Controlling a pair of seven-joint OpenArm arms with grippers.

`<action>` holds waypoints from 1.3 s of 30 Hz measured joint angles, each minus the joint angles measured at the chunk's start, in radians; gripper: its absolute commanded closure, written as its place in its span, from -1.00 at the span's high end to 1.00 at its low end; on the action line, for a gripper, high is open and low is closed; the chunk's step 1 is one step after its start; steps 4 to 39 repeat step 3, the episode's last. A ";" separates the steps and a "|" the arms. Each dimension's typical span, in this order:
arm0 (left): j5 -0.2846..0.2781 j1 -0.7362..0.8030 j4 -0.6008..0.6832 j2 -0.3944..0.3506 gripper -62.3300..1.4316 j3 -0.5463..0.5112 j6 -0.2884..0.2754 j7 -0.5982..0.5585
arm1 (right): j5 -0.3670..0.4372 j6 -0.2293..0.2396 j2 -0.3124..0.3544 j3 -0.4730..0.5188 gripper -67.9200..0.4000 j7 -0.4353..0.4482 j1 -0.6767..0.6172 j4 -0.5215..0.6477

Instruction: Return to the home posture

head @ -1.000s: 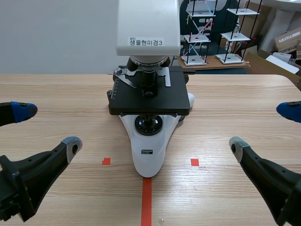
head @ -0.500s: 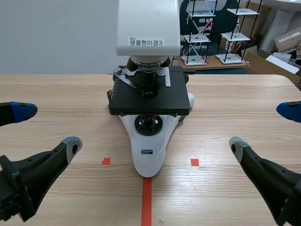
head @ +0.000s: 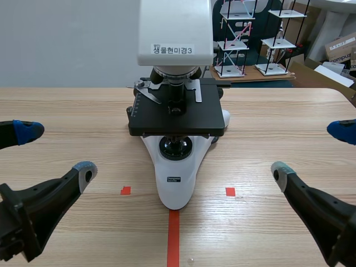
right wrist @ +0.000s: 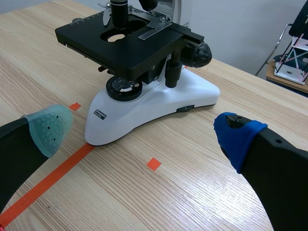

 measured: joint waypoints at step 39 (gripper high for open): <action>0.000 0.000 0.000 0.000 1.00 0.000 0.000 0.000 | 0.000 0.000 0.000 0.000 0.93 0.000 0.000 0.000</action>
